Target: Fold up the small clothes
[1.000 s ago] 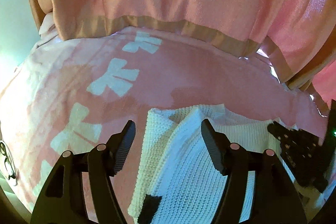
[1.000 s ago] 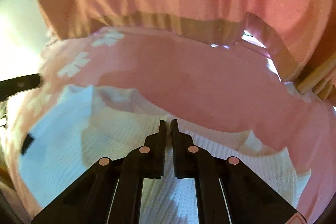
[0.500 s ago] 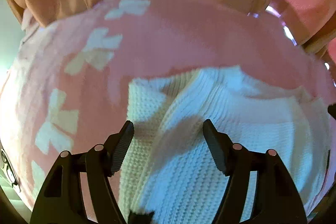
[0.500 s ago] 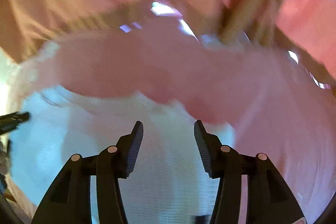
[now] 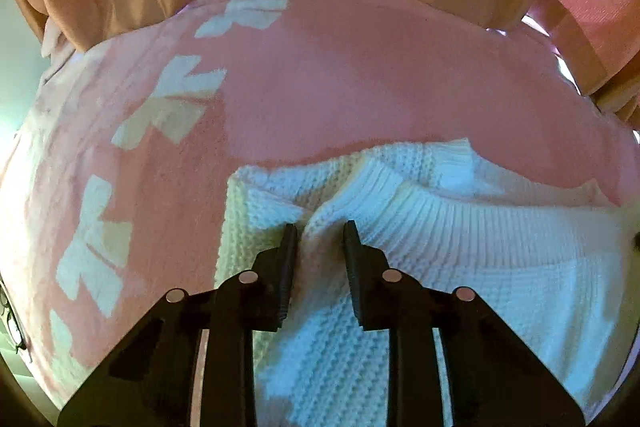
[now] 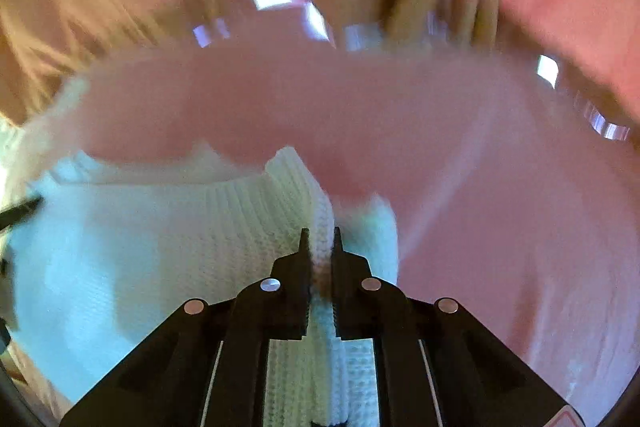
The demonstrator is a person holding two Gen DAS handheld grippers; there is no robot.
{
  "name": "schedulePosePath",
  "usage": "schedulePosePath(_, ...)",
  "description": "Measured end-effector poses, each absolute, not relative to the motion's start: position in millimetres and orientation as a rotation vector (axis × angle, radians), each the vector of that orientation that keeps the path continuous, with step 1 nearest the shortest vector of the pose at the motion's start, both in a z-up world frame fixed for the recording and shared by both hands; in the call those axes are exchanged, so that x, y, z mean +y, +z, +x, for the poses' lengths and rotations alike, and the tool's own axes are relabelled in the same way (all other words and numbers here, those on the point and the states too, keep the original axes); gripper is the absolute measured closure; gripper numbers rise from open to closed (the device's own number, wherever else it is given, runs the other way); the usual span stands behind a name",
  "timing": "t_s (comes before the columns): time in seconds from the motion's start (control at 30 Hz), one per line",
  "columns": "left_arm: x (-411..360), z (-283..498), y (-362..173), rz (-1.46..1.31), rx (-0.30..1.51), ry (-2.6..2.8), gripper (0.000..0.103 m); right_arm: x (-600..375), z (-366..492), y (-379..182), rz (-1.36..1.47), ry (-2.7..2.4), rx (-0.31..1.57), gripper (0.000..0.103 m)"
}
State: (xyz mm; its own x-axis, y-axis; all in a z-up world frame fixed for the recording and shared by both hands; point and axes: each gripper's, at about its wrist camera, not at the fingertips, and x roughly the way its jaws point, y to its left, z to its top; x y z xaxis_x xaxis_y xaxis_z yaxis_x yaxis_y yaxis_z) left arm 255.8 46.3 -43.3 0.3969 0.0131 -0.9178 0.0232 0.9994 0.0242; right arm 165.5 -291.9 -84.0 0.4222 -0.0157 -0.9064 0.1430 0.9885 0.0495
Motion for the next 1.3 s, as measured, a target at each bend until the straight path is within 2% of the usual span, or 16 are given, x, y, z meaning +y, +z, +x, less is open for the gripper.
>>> schedulePosePath(0.23, 66, 247, -1, -0.097, 1.092, -0.043, 0.078, -282, 136, -24, 0.113, -0.082, 0.967, 0.091)
schedulePosePath(0.3, 75, 244, 4, -0.12, 1.074, -0.043, 0.064, -278, 125, -16, 0.09, -0.054, 0.954, 0.083)
schedulePosePath(0.33, 80, 243, 5, -0.13, 1.068, -0.049, 0.06, -280, 124, -16, 0.086, -0.057, 0.963, 0.076)
schedulePosePath(0.37, 83, 242, 4, -0.131, 1.067, -0.052, 0.055, -282, 122, -19, 0.088, -0.063, 0.971, 0.074)
schedulePosePath(0.5, 77, 239, -7, -0.071, 1.09, -0.061, 0.046, -293, 130, -37, 0.116, -0.074, 1.053, 0.071)
schedulePosePath(0.57, 68, 237, -18, -0.043, 1.127, -0.089, 0.046, -293, 136, -53, 0.146, -0.071, 1.099, 0.071)
schedulePosePath(0.63, 61, 238, -32, -0.032, 1.171, -0.115, 0.047, -291, 138, -62, 0.158, -0.063, 1.121, 0.071)
schedulePosePath(0.67, 59, 238, -36, -0.024, 1.183, -0.125, 0.063, -290, 141, -67, 0.164, -0.057, 1.126, 0.081)
schedulePosePath(0.7, 55, 238, -41, 0.003, 1.193, -0.127, 0.082, -285, 140, -68, 0.173, -0.046, 1.125, 0.095)
schedulePosePath(0.77, 50, 236, -39, 0.034, 1.177, -0.123, 0.095, -285, 138, -58, 0.208, -0.046, 1.098, 0.096)
schedulePosePath(0.9, 55, 236, -19, -0.022, 1.109, -0.121, 0.095, -289, 128, -21, 0.228, -0.051, 0.981, 0.096)
schedulePosePath(0.97, 59, 244, -32, -0.018, 1.139, -0.088, 0.095, -296, 131, -32, 0.217, -0.09, 1.011, 0.096)
schedulePosePath(1.03, 63, 249, -52, -0.029, 1.195, -0.075, 0.095, -304, 140, -72, 0.219, -0.109, 1.141, 0.096)
schedulePosePath(1.07, 61, 249, -51, -0.019, 1.18, -0.073, 0.094, -305, 140, -80, 0.234, -0.104, 1.143, 0.096)
schedulePosePath(1.23, 63, 234, -11, -0.089, 1.109, -0.109, 0.091, -289, 123, -35, 0.217, -0.094, 1.014, 0.092)
schedulePosePath(1.3, 61, 225, 6, -0.062, 1.048, -0.106, 0.083, -270, 109, -15, 0.172, -0.042, 0.967, 0.092)
